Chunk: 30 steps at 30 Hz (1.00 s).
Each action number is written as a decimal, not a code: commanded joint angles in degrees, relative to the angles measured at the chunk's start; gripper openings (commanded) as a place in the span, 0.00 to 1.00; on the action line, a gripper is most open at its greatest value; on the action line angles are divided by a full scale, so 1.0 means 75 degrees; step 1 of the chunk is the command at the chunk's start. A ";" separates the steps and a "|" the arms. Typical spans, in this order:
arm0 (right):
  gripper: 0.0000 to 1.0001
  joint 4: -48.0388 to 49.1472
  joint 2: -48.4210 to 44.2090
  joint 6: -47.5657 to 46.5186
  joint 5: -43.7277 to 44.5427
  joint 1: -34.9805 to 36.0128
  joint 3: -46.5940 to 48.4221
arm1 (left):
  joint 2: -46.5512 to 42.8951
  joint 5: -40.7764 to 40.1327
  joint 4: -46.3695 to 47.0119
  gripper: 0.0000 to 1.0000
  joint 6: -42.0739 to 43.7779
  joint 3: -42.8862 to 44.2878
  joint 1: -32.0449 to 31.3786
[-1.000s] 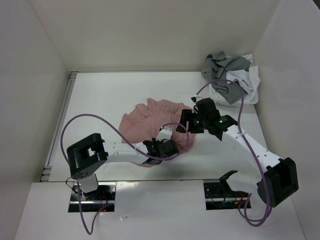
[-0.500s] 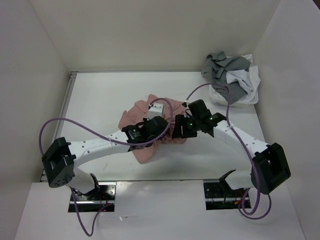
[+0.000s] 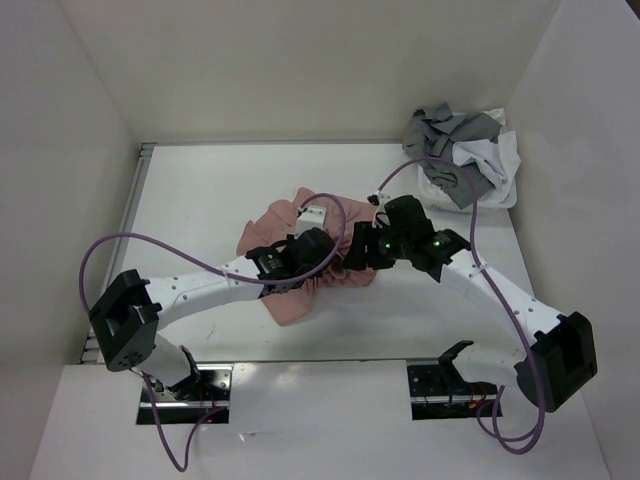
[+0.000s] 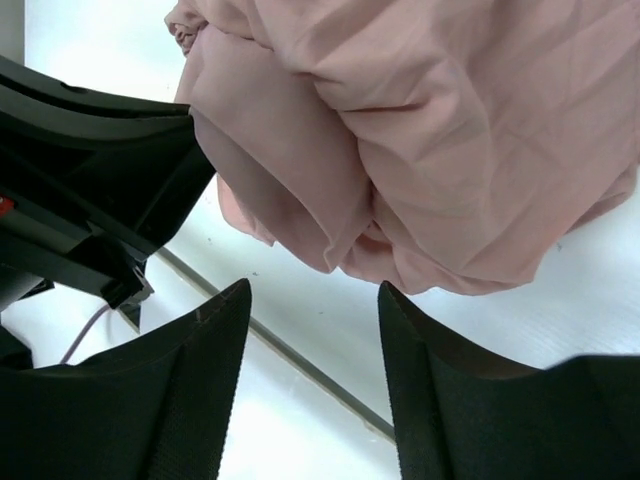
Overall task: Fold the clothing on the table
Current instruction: Flatten the skirt out
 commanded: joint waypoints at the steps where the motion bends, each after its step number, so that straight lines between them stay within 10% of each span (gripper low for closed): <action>1: 0.58 0.0493 0.0215 0.0143 -0.0020 0.0260 0.0048 | -0.0022 0.0133 0.0338 0.00 0.0273 0.0080 0.0024; 22: 0.45 0.0038 0.1037 0.0728 0.3845 0.0554 0.0539 | -0.1181 0.0204 -0.0037 0.00 0.0414 0.0221 0.0095; 23: 0.41 0.0037 0.1130 0.0822 0.4045 0.0554 0.0540 | -0.1264 0.0204 -0.0107 0.00 0.0414 0.0221 0.0095; 25: 0.01 0.0037 0.1224 0.0915 0.4304 0.0554 0.0703 | -0.1497 0.0309 -0.0108 0.00 0.0495 0.0128 0.0095; 30: 0.00 0.0038 0.1296 0.0916 0.4617 0.0554 0.1288 | -0.1278 0.0790 0.0232 0.03 0.0589 -0.0237 0.0340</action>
